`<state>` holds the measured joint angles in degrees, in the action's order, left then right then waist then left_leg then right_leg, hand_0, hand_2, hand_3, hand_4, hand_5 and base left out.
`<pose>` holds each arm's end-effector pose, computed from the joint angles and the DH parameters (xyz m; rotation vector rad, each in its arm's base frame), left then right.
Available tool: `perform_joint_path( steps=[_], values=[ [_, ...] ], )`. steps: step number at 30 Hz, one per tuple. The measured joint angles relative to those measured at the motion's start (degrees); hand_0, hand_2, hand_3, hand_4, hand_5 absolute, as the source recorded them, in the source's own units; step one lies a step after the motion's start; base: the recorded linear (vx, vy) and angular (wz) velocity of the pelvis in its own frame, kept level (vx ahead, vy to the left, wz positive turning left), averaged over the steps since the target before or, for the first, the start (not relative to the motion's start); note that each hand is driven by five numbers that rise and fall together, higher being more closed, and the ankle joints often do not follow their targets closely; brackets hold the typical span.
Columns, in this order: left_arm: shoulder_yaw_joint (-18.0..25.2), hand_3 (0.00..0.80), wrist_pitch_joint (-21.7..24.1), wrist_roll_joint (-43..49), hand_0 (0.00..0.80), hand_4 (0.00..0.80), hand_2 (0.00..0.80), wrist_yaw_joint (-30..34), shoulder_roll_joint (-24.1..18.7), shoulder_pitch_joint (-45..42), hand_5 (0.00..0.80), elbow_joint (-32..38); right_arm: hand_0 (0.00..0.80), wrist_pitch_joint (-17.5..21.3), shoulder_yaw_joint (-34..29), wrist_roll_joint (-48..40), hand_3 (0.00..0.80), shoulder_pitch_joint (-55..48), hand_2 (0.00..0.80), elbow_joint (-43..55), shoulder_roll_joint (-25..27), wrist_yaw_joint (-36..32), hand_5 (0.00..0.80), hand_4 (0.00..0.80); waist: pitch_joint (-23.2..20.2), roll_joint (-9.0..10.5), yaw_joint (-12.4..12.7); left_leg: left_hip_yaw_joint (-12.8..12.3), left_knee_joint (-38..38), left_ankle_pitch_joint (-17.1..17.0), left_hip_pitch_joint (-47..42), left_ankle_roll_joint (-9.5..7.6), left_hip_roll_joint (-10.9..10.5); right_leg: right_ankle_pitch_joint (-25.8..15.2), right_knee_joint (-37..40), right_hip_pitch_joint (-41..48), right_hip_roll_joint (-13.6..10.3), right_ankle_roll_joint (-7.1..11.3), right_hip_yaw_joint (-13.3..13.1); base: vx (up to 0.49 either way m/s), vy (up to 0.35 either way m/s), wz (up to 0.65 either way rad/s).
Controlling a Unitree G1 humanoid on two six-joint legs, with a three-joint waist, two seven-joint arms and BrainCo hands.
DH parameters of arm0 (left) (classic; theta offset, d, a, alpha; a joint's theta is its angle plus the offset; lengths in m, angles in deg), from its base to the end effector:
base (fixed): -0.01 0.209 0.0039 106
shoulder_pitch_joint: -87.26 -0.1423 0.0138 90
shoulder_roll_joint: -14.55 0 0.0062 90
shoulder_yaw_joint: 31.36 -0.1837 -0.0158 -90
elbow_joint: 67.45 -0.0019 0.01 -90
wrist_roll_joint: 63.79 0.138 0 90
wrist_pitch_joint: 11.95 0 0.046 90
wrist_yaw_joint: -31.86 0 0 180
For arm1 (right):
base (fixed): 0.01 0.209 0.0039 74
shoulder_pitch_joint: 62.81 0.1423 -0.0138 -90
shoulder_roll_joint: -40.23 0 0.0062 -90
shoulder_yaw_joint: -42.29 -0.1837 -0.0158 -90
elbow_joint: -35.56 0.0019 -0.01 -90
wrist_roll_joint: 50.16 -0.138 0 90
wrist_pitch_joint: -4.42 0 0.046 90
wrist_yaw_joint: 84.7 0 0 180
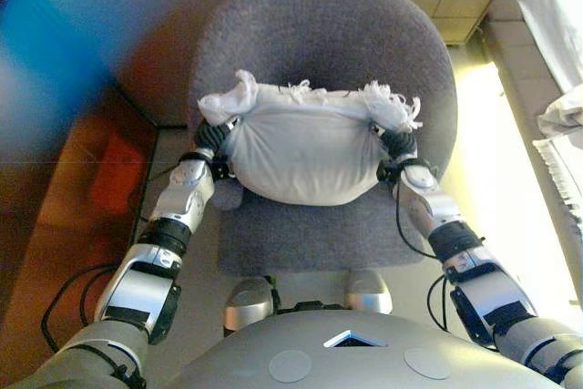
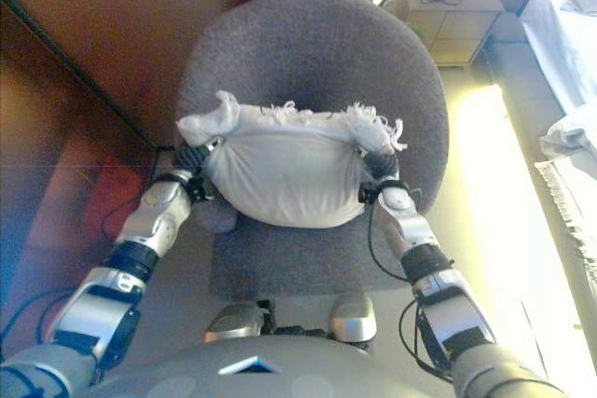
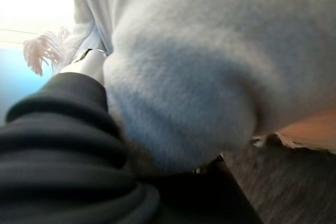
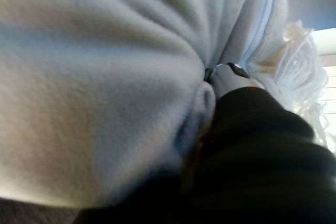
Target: Pick up the cushion and take it to the sofa
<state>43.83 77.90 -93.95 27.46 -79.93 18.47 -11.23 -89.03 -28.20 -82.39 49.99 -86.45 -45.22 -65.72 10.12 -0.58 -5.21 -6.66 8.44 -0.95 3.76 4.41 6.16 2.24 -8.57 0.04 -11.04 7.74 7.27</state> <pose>0.2635 0.1904 0.0226 -0.0454 0.2899 -0.0126 0.2671 -0.1741 0.0260 -0.0054 0.3294 -0.1541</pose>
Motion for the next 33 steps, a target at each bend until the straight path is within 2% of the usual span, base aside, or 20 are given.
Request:
perform_joint_path(
  steps=[2, 4, 8, 11, 15, 20, 23, 27, 30, 31, 32, 33],
  values=[
    [0.0, 0.8, -1.5, -0.6, 0.8, 0.8, 0.8, 0.3, 0.4, 0.3, 0.8, 0.0, 0.8, -2.6, 0.0, 0.1, 0.8, 1.9, 0.8, 0.0, 1.5, -0.1, 0.8, 0.8, 0.4, -0.19, 0.0, -1.2, 4.0, 1.1, 2.2, 1.47, 2.9, 3.0, -5.5, -2.9, 1.4, -1.44, 0.6, 0.129, -0.077, 0.14],
    [0.0, 0.8, -2.9, -1.0, 0.8, 0.8, 0.8, 0.4, 0.6, 0.3, 0.8, -0.1, 0.8, -3.9, 0.0, 0.1, 0.8, 2.3, 0.8, 0.1, 2.2, -0.7, 0.8, 0.8, 1.0, 1.13, 0.0, -1.1, 6.8, 2.7, 2.6, 2.08, 3.9, 6.2, -10.8, -4.0, 1.4, -2.03, 0.8, 0.19, -0.073, 0.04],
    [0.1, 0.8, -4.0, -1.1, 0.8, 0.8, 0.8, 0.2, 0.9, 0.4, 0.8, -0.2, 0.8, -6.8, 0.0, 1.1, 0.8, 2.5, 0.8, 0.1, 2.9, -2.7, 0.8, 0.8, 1.3, 2.24, 0.3, -1.1, 7.7, 3.2, 2.8, 2.3, 4.2, 6.1, -11.8, -4.4, 1.7, -1.95, 0.2, 0.197, -0.074, -0.05],
    [0.1, 0.8, -5.4, -1.1, 0.8, 0.8, 0.8, -0.4, 0.9, 0.4, 0.8, -0.2, 0.8, -8.0, 0.0, 1.2, 0.8, 2.7, 0.8, -0.1, 3.0, -3.7, 0.8, 0.8, 1.2, 2.58, 1.4, -1.2, 7.3, 3.0, 2.0, 2.44, 4.2, 5.9, -11.3, -3.6, 1.9, -1.92, 0.2, 0.195, -0.088, 0.01],
    [0.1, 0.8, -7.1, -1.1, 0.8, 0.8, 0.8, -1.4, 0.9, 1.0, 0.8, -2.7, 0.8, -10.5, 1.9, 1.0, 0.8, 6.2, 0.8, -5.3, 2.3, -5.9, 0.8, 0.8, 0.7, 3.73, 2.8, -1.0, 6.3, 3.1, 0.0, 2.44, 4.3, 5.9, -10.1, -0.9, 2.0, -1.82, 0.6, 0.089, -0.075, 0.04],
    [-2.2, 0.8, -8.9, -1.6, 0.8, 0.8, 0.8, -1.9, 0.8, 7.7, 0.8, -10.4, 0.8, -11.0, 3.1, -3.1, 0.8, 13.3, 0.8, -17.6, 0.0, -7.0, 0.8, 0.8, -0.4, 5.61, 4.6, 0.2, 7.2, 3.0, 2.1, 2.52, 4.7, 6.0, -10.0, -1.6, 2.4, -1.71, 1.3, 0.083, -0.134, 0.12],
    [-2.5, 0.8, -9.1, -2.4, 0.8, 0.8, 0.8, -1.0, 0.2, 11.4, 0.8, -14.6, 0.8, -10.2, 3.7, -5.6, 0.8, 14.8, 0.8, -20.7, -1.1, -8.1, 0.8, 0.8, -0.9, 7.31, 4.7, 1.3, 9.3, 3.3, 4.2, 2.76, 5.5, 5.9, -9.7, -1.6, 3.3, -2.04, 1.9, -0.02, -0.135, 0.28],
    [-5.2, 0.8, -9.0, -2.6, 0.8, 0.8, 0.8, -0.6, -2.1, 18.5, 0.8, -18.7, 0.8, -5.7, 3.8, -8.0, 0.8, 20.2, 0.8, -27.0, -3.0, -8.7, 0.8, 0.8, -0.2, 9.27, 4.7, 3.5, 14.0, 3.1, 11.7, 2.96, 5.9, 5.9, -12.1, -6.6, 4.2, -2.16, 2.2, -0.277, -0.042, 0.18],
    [-6.7, 0.8, -8.7, -2.6, 0.8, 0.8, 0.8, -1.3, -2.9, 22.3, 0.8, -20.5, 0.8, -4.3, 3.8, -8.1, 0.8, 24.8, 0.8, -30.5, -3.7, -8.8, 0.8, 0.8, 0.5, 9.78, 4.7, 4.0, 15.3, 3.4, 15.0, 2.39, 5.8, 5.8, -13.7, -9.7, 3.8, -2.15, 2.1, -0.145, 0.071, 0.04],
    [-6.7, 0.8, -8.6, -2.6, 0.8, 0.8, 0.8, -1.5, -3.2, 22.7, 0.8, -20.5, 0.593, -4.1, 3.8, -8.3, 0.593, 25.6, 0.593, -30.6, -3.6, -8.8, 0.593, 0.593, 1.0, 9.77, 4.7, 3.9, 15.3, 3.4, 15.2, 2.29, 5.7, 5.9, -13.8, -10.0, 3.5, -1.81, 2.0, -0.06, 0.068, 0.04],
    [-6.7, 0.8, -8.5, -2.6, 0.8, 0.8, 0.8, -1.6, -3.2, 22.8, 0.8, -20.5, 0.0, -3.9, 3.8, -8.8, 0.0, 26.1, 0.0, -31.0, -3.6, -8.9, 0.0, 0.0, 1.1, 9.7, 4.7, 3.7, 15.3, 3.4, 15.5, 2.22, 5.6, 6.0, -13.7, -10.2, 3.2, -1.78, 1.9, -0.032, 0.069, 0.06],
    [-6.7, 0.129, -8.4, -2.6, 0.129, 0.129, 0.129, -1.6, -3.2, 22.8, 0.129, -20.5, 0.0, -3.9, 3.8, -9.0, 0.0, 26.3, 0.0, -31.2, -3.6, -8.7, 0.0, 0.0, 1.2, 9.65, 4.7, 3.5, 15.2, 3.4, 15.8, 2.22, 5.5, 5.9, -13.6, -10.4, 2.9, -1.72, 1.9, -0.006, 0.073, 0.11]
  ],
)
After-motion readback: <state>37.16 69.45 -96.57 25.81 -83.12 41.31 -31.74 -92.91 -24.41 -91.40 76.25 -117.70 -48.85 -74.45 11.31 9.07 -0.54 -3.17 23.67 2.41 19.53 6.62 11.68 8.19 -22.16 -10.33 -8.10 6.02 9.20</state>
